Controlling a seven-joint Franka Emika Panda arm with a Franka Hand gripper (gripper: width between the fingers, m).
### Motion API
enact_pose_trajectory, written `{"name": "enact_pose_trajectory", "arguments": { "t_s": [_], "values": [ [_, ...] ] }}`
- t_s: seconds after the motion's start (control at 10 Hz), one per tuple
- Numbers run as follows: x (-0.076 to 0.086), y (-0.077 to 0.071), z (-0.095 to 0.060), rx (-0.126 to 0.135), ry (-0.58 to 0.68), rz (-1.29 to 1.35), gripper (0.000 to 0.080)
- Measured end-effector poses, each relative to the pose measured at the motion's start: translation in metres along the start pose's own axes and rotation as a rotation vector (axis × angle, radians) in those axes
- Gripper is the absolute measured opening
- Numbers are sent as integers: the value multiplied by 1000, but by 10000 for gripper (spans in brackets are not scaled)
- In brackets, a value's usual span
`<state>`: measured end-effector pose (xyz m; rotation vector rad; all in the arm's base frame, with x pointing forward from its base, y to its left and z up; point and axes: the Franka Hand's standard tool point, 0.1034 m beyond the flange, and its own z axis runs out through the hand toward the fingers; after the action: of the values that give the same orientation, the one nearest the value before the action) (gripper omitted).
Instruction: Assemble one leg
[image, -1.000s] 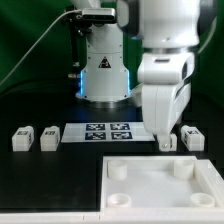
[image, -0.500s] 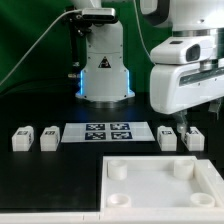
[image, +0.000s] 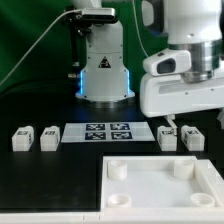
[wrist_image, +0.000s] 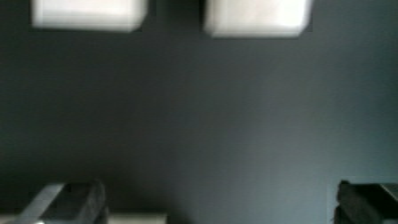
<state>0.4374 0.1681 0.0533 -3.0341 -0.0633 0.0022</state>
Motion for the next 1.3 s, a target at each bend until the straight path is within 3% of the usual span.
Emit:
{"name": "enact_pose_trajectory", "arguments": {
  "t_s": [0.2,0.4,0.6,0.7,0.8,0.9,1.1,1.3],
  "values": [
    [-11,-14,0,-6,-47,-1,649],
    [-10,-22,0,-25,-237,8,649],
    [-13,-15,7,-39,-461,20,649],
    [-11,-12,9,-37,-555,6,649],
    [-6,-7,13,-18,-577,-39,649],
    [-15,-5,11,-23,-676,-33,649],
    [-10,-8,17,-26,-712,2,649],
    [-26,-14,25,-57,-753,63,649]
  ]
}}
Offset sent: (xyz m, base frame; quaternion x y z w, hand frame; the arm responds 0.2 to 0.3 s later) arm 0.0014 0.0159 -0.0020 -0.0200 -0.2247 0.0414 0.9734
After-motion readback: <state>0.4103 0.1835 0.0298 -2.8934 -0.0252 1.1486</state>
